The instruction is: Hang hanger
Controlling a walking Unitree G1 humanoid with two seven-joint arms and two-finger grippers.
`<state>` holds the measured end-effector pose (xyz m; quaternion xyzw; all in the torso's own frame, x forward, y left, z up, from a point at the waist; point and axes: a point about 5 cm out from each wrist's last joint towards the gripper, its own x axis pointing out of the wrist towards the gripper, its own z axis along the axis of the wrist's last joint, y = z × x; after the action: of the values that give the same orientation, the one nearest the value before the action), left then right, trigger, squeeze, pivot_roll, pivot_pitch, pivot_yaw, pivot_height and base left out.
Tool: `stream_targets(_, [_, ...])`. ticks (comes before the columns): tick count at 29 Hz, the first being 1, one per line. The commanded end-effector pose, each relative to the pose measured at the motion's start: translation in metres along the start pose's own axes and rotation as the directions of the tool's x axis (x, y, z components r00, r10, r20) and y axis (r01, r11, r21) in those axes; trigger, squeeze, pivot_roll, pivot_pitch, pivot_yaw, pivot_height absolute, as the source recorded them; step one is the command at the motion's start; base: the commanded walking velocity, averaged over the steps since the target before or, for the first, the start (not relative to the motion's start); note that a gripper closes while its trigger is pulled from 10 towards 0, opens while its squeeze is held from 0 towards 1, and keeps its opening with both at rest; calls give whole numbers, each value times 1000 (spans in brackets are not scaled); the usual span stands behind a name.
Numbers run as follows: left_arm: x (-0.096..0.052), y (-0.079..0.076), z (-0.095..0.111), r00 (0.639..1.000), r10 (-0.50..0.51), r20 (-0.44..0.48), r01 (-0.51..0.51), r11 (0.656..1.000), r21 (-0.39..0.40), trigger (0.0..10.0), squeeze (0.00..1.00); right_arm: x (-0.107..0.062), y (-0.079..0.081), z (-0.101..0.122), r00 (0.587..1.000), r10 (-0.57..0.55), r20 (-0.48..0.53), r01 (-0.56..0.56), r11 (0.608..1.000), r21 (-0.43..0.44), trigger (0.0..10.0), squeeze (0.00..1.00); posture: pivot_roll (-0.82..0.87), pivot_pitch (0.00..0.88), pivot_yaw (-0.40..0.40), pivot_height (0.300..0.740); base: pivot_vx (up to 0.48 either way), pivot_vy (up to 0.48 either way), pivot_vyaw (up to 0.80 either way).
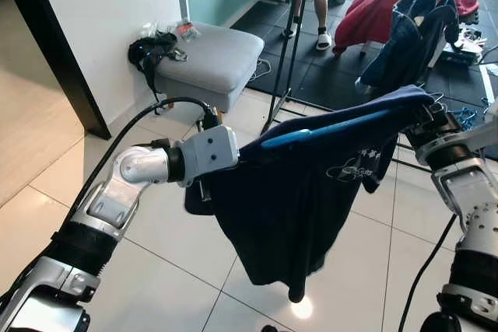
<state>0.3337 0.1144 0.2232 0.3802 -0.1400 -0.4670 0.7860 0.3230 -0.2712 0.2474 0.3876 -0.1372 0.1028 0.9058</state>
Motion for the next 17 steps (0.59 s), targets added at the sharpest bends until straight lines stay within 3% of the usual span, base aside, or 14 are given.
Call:
stream_targets(1, [-10,3,-17,993,11,-115,-12,1000,-5,10000,0,-3,-2,7,999,-5,41,5,1000,-6,0,0,-48,169,-35,740,0,0,0])
stream_targets(2, [-10,3,-17,993,11,-115,-12,1000,-5,10000,0,-3,-2,7,999,-5,41,5,1000,-6,0,0,-48,169,-35,740,0,0,0])
stream_targets(6, [-21,17,-36,960,115,-257,-132,990,-50,10000,0,-5,-2,0,1000,-3,-1,3,999,-46,0,0,-49,170,-37,740,0,0,0])
stream_targets(11, [-24,21,-40,947,140,-289,-164,984,-62,10000,0,-5,-1,-4,1000,0,-19,-2,998,-70,0,0,-49,170,-37,740,0,0,0])
stream_targets(15, [-14,25,-36,933,179,-313,-209,976,-65,10000,0,0,18,-33,986,57,-155,-92,970,-225,0,0,-45,170,-37,740,0,0,0])
stream_targets(17, [-7,21,-32,939,162,-302,-190,979,-67,10000,0,1,26,-41,979,83,-185,-128,961,-246,0,0,-45,170,-37,740,0,0,0])
